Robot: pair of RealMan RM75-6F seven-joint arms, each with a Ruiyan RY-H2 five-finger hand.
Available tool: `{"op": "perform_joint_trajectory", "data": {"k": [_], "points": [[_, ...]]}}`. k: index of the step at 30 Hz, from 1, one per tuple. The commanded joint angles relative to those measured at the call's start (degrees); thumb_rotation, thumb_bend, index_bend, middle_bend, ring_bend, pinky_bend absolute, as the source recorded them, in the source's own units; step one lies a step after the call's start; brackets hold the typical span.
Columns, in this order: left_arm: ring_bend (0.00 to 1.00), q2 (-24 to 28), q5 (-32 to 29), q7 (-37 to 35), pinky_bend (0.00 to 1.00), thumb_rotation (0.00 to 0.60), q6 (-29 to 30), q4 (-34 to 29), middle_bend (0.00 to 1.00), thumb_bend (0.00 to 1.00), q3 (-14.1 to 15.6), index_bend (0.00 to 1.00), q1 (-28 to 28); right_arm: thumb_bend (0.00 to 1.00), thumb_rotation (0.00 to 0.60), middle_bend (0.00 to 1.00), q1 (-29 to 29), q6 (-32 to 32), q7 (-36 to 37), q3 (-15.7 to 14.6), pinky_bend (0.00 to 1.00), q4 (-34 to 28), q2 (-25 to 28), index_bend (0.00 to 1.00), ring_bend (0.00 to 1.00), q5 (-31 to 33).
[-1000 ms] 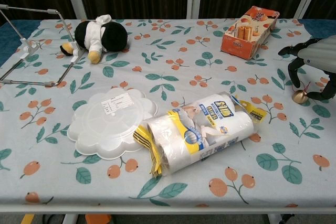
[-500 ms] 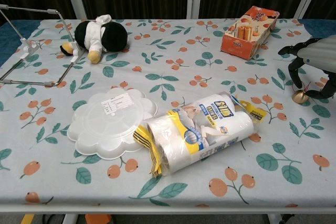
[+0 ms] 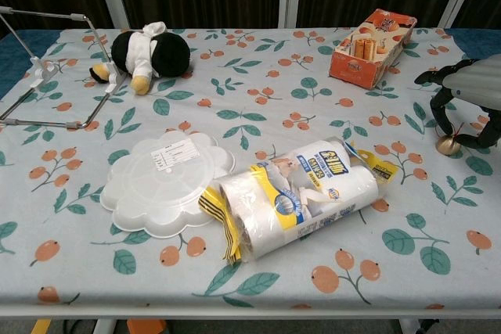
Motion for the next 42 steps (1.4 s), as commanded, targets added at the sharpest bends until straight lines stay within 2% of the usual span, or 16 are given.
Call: {"op": "perform_joint_trajectory", "data": {"k": [1,11,20,27,31,38,42], "points": [[0.00,-0.01,-0.01,-0.01,0.02,0.600,-0.03,-0.01,0.00,0.02,0.02,0.07,0.01,0.31,0.600,0.02,0.07,0.03,-0.06,-0.02,0.00,-0.08,0.04,0.55,0.00,0.16],[0.00,0.04,-0.01,0.00,0.02,0.600,-0.05,-0.04,0.00,0.02,0.03,0.07,0.03,0.35,0.600,0.03,0.15,0.53,-0.19,-0.17,0.00,-0.27,-0.01,0.57,0.00,0.39],[0.00,0.03,-0.01,-0.10,0.02,0.600,0.02,0.02,0.00,0.02,0.04,0.07,0.11,0.37,0.600,0.06,0.00,1.09,0.51,-0.05,0.00,-0.20,-0.08,0.63,0.00,-0.20],[0.00,-0.02,0.00,-0.07,0.02,0.600,-0.01,0.04,0.00,0.02,0.06,0.07,0.11,0.39,0.600,0.07,-0.79,3.05,3.98,1.41,0.00,-2.78,2.10,0.66,0.00,-3.17],[0.00,0.08,0.15,0.12,0.02,0.600,0.03,-0.16,0.00,0.02,0.00,0.07,0.01,0.39,0.600,0.07,-0.98,5.54,8.30,4.98,0.00,-7.90,7.00,0.67,0.00,-5.69],[0.00,0.15,0.15,0.60,0.02,0.600,-0.11,-0.50,0.00,0.02,0.07,0.07,-0.03,0.40,0.600,0.07,-3.65,18.43,17.14,14.36,0.00,-15.54,15.44,0.69,0.00,-14.12],[0.00,0.14,0.22,0.83,0.02,0.600,-0.23,-0.68,0.00,0.02,0.01,0.07,-0.20,0.40,0.600,0.08,-4.32,24.99,16.55,18.74,0.00,-16.73,17.31,0.72,0.00,-16.18]]}}
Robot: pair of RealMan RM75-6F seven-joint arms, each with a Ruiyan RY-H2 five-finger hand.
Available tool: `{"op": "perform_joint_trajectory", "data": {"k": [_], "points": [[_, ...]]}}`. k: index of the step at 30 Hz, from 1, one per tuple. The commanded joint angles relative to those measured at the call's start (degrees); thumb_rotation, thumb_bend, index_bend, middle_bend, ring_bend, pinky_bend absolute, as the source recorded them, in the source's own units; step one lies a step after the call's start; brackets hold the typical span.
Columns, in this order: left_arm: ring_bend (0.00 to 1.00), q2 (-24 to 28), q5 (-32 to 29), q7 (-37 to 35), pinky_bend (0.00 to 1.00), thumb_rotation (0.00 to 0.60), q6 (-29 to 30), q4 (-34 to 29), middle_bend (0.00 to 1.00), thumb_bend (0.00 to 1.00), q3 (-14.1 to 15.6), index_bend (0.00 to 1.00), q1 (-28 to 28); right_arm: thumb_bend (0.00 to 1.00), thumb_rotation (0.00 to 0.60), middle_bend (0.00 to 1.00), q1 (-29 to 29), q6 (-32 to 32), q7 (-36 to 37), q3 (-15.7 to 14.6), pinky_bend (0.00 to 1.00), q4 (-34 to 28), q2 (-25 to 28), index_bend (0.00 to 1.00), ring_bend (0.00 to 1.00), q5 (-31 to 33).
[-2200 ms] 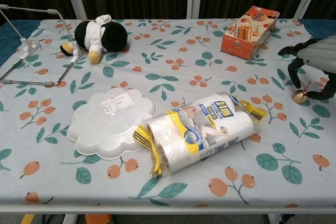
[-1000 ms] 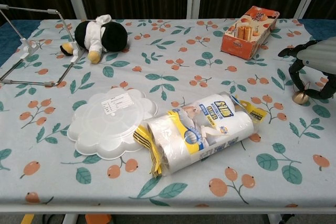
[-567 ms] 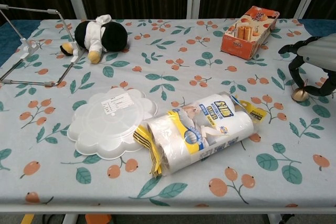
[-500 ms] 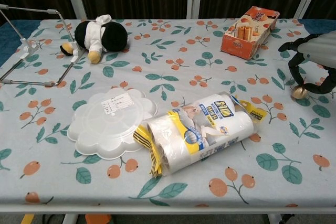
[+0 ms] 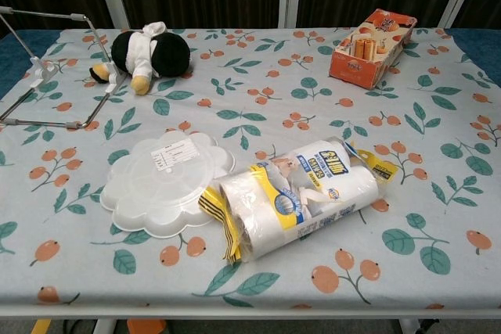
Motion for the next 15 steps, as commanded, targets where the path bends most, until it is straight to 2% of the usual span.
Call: {"op": "perform_joint_trajectory", "data": {"k": [1,2,4,5,6,8,10,13,15], "points": [[0.00,-0.05,-0.05,0.10,0.02,0.600,-0.13,-0.07,0.00,0.02,-0.01,0.07,-0.06,0.40,0.600,0.09,-1.17,5.88,1.08,4.43,0.00,-3.00,2.35,0.73,0.00,-3.78],[0.00,-0.09,-0.12,0.13,0.02,0.600,-0.22,-0.06,0.00,0.02,0.01,0.07,-0.07,0.40,0.600,0.10,-1.13,4.35,2.55,3.68,0.00,-4.19,2.65,0.74,0.00,-4.93],[0.00,-0.22,-0.26,0.12,0.02,0.600,-0.37,0.01,0.00,0.02,0.05,0.07,-0.05,0.42,0.600,0.12,-1.38,-0.77,11.24,1.44,0.00,-7.17,3.93,0.78,0.00,-8.70],[0.00,-0.28,-0.28,0.09,0.02,0.600,-0.44,0.06,0.00,0.02,0.08,0.07,-0.05,0.42,0.600,0.12,-1.60,-1.71,13.14,0.93,0.00,-7.10,4.53,0.79,0.00,-9.79],[0.00,-0.30,-0.26,0.09,0.02,0.600,-0.50,0.09,0.00,0.02,0.14,0.07,-0.05,0.43,0.600,0.13,-1.83,-0.94,11.68,0.87,0.00,-5.59,4.71,0.79,0.00,-10.73],[0.00,-0.18,-0.09,0.14,0.02,0.600,-0.52,0.01,0.00,0.02,0.28,0.07,-0.05,0.43,0.600,0.14,-2.17,5.03,1.53,2.21,0.00,0.78,1.66,0.80,0.00,-11.11],[0.00,0.05,-0.01,0.18,0.02,0.600,-0.33,-0.14,0.00,0.02,0.23,0.07,-0.02,0.43,0.600,0.14,-2.22,7.45,-4.02,3.25,0.00,4.01,-1.86,0.81,0.00,-7.82],[0.00,0.17,-0.49,0.15,0.02,0.600,-0.40,-0.24,0.00,0.02,-0.01,0.07,0.00,0.43,0.600,0.14,-2.46,4.06,0.03,2.87,0.00,1.08,-2.72,0.81,0.00,-4.54],[0.00,-0.01,-0.68,0.22,0.02,0.600,-0.88,-0.15,0.00,0.02,0.02,0.07,-0.14,0.43,0.600,0.14,-2.69,-1.29,6.71,0.82,0.00,-4.73,-0.63,0.81,0.00,-6.41]]}}
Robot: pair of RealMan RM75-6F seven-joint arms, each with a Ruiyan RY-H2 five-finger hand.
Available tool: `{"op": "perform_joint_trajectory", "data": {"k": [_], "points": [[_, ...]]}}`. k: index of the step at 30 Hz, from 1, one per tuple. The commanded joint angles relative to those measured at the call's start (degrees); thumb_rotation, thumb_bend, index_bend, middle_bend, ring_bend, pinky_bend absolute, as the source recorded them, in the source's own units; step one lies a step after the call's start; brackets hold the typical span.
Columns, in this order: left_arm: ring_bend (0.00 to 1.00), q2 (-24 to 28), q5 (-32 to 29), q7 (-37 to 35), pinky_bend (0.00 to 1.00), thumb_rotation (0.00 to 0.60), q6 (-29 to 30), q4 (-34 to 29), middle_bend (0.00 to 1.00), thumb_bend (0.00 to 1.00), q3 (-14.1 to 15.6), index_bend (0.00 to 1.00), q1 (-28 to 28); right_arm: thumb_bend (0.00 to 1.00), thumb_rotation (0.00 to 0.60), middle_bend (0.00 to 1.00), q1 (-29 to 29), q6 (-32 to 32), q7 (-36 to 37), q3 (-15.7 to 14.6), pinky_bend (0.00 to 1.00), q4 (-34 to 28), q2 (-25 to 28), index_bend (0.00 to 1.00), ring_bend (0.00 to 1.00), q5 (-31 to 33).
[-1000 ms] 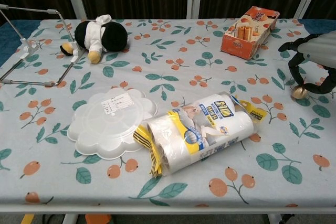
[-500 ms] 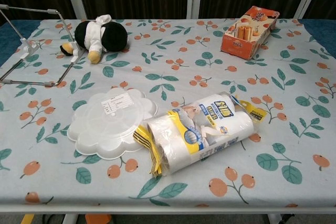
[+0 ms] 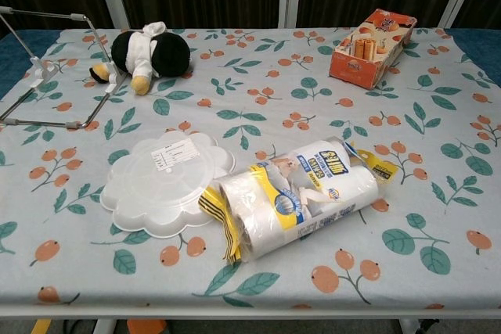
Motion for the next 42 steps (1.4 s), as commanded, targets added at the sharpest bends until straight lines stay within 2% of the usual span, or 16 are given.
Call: {"op": "perform_joint_trajectory", "data": {"k": [1,4,7,11,14,17,19,23,25,27,30,32,34,36,39,42], "points": [[0.00,-0.25,-0.03,0.15,0.02,0.600,-0.54,0.07,0.00,0.02,0.10,0.07,-0.20,0.43,0.600,0.13,-1.11,-2.79,-3.10,-2.66,0.00,-4.37,-0.14,0.81,0.00,-2.09],[0.00,-0.49,0.35,0.35,0.02,0.600,-0.69,0.03,0.00,0.02,0.30,0.07,-0.35,0.43,0.600,0.14,-1.96,3.49,-10.29,-1.92,0.00,-1.51,-0.36,0.81,0.00,-8.66],[0.00,-0.32,0.38,0.19,0.02,0.600,-0.41,0.02,0.00,0.02,0.25,0.07,-0.27,0.43,0.600,0.16,-3.09,10.04,-15.84,1.15,0.00,2.02,-4.24,0.82,0.00,-5.98],[0.00,-0.26,-0.03,-0.01,0.02,0.600,-0.38,0.05,0.00,0.02,0.07,0.07,-0.17,0.43,0.600,0.15,-3.63,-0.73,-2.22,-3.06,0.00,-6.99,-0.72,0.82,0.00,-4.22],[0.00,-0.47,0.41,0.15,0.02,0.600,-0.51,0.07,0.00,0.02,0.35,0.07,-0.28,0.43,0.600,0.15,-3.98,6.06,-13.56,-1.74,0.00,1.81,-1.88,0.82,0.00,-9.81],[0.00,-0.36,0.32,0.26,0.02,0.600,-0.55,0.03,0.00,0.02,0.33,0.07,-0.28,0.43,0.600,0.16,-4.87,10.68,-19.59,0.64,0.00,7.80,-6.98,0.82,0.00,-5.04],[0.00,-0.24,-0.01,0.21,0.02,0.600,-0.58,0.00,0.00,0.02,0.15,0.07,-0.26,0.43,0.600,0.16,-5.25,9.28,-19.20,0.52,0.00,7.51,-7.75,0.82,0.00,-1.90],[0.00,-0.47,-0.01,0.64,0.02,0.600,-1.19,-0.14,0.00,0.02,0.24,0.07,-0.56,0.44,0.600,0.15,-5.21,-4.91,-3.13,-3.67,0.00,-3.88,-2.06,0.82,0.00,-1.11],[0.00,-0.69,0.29,0.85,0.02,0.600,-1.23,-0.28,0.00,0.02,0.37,0.07,-0.67,0.45,0.600,0.15,-5.33,3.04,-14.32,-2.75,0.00,3.67,-3.41,0.82,0.00,-8.93],[0.00,-0.75,0.45,0.95,0.02,0.600,-1.08,-0.28,0.00,0.02,0.44,0.07,-0.63,0.45,0.600,0.16,-5.96,10.74,-22.11,-0.85,0.00,9.79,-8.11,0.82,0.00,-11.02],[0.00,-0.57,0.08,0.70,0.02,0.600,-0.84,-0.12,0.00,0.02,0.28,0.07,-0.42,0.45,0.600,0.16,-7.75,6.07,-9.23,-2.54,0.00,2.53,-9.55,0.83,0.00,-5.12],[0.00,-0.56,-0.31,0.38,0.02,0.600,-1.01,0.05,0.00,0.02,0.17,0.07,-0.40,0.45,0.600,0.15,-8.17,2.25,0.61,-4.95,0.00,-1.22,-5.81,0.83,0.00,-9.99],[0.00,-0.68,-0.13,0.44,0.02,0.600,-1.33,0.12,0.00,0.02,0.33,0.07,-0.55,0.45,0.600,0.15,-8.74,12.71,-6.41,-3.00,0.00,6.98,-8.76,0.83,0.00,-21.43],[0.00,-0.72,0.23,0.80,0.02,0.600,-1.42,-0.01,0.00,0.02,0.51,0.07,-0.68,0.45,0.600,0.16,-8.51,19.16,-7.33,-0.31,0.00,10.21,-12.76,0.82,0.00,-24.79],[0.00,-0.42,0.22,1.35,0.02,0.600,-1.11,-0.58,0.00,0.02,0.28,0.07,-0.72,0.45,0.600,0.16,-7.86,23.38,-5.37,3.88,0.00,7.28,-13.94,0.82,0.00,-25.25],[0.00,-0.47,0.06,1.42,0.02,0.600,-0.70,-0.76,0.00,0.02,0.04,0.07,-0.61,0.45,0.600,0.17,-7.87,25.04,-6.96,4.13,0.00,4.88,-13.53,0.82,0.00,-29.23]]}}
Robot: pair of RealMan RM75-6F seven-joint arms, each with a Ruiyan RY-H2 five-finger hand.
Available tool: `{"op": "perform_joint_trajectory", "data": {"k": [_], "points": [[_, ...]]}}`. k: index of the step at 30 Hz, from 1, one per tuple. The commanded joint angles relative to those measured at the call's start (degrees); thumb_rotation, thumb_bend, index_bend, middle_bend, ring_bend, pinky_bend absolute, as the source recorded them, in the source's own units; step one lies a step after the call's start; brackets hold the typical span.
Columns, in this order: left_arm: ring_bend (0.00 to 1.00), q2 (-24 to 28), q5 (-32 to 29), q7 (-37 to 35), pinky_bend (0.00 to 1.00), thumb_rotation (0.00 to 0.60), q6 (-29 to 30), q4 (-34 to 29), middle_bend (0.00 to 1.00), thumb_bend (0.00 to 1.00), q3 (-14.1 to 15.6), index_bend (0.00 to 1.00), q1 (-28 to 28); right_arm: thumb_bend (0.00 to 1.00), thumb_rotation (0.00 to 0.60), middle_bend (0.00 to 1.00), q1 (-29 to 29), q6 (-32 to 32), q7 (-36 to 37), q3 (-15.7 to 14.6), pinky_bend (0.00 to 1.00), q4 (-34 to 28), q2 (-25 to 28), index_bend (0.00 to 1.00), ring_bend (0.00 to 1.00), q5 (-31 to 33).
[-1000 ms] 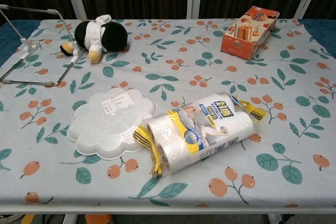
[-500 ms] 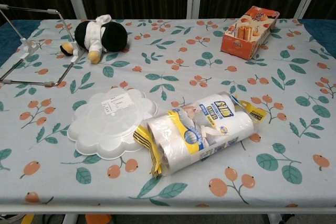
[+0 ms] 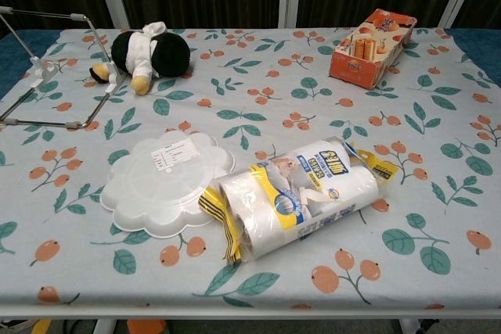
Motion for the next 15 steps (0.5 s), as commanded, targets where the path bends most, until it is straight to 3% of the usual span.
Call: {"op": "perform_joint_trajectory", "data": {"k": [1,4,5,8,9,11,12,14,15], "points": [[0.00,-0.18,-0.22,-0.18,0.02,0.600,-0.03,0.01,0.00,0.02,-0.06,0.07,0.06,0.45,0.600,0.18,-1.01,6.78,-4.98,2.01,0.00,-1.01,-2.79,0.82,0.00,-8.88],[0.00,-0.45,0.05,-0.47,0.02,0.600,-0.80,0.43,0.00,0.02,0.40,0.07,-0.16,0.44,0.600,0.18,-1.54,-2.28,-6.94,-1.65,0.00,-0.65,-1.42,0.83,0.00,-0.94],[0.00,-0.44,0.26,-0.45,0.02,0.600,-0.90,0.54,0.00,0.02,0.58,0.07,-0.19,0.44,0.600,0.17,-1.51,-3.53,-8.79,-1.24,0.00,1.14,-1.29,0.83,0.00,1.53],[0.00,-0.25,0.07,-0.60,0.02,0.600,-0.36,0.46,0.00,0.02,0.40,0.07,0.06,0.44,0.600,0.17,-1.56,0.36,-20.04,2.99,0.00,8.56,-3.67,0.83,0.00,5.42],[0.00,-0.18,-0.07,-0.64,0.02,0.600,-0.26,0.47,0.00,0.02,0.30,0.07,0.11,0.44,0.600,0.17,-1.76,-0.34,-19.33,3.57,0.00,7.34,-4.13,0.83,0.00,8.12],[0.00,-0.10,-0.25,-0.68,0.02,0.600,-0.33,0.48,0.00,0.02,0.18,0.07,0.07,0.45,0.600,0.17,-2.80,-7.67,-6.89,3.24,0.00,-1.87,-2.02,0.83,0.00,16.08],[0.00,-0.15,-0.26,-0.66,0.02,0.600,-0.45,0.49,0.00,0.02,0.18,0.07,0.01,0.46,0.600,0.17,-3.09,-8.41,-6.58,3.45,0.00,-2.38,-0.11,0.83,0.00,16.60],[0.00,-0.47,-0.12,-0.65,0.02,0.600,-0.69,0.53,0.00,0.02,0.25,0.07,-0.16,0.46,0.600,0.17,-2.31,-2.65,-18.54,2.96,0.00,6.71,-0.35,0.83,0.00,9.05],[0.00,-0.61,0.00,-0.64,0.02,0.600,-0.77,0.56,0.00,0.02,0.35,0.07,-0.20,0.45,0.600,0.18,-2.35,-2.10,-18.10,2.71,0.00,7.29,-1.61,0.84,0.00,9.08]]}}
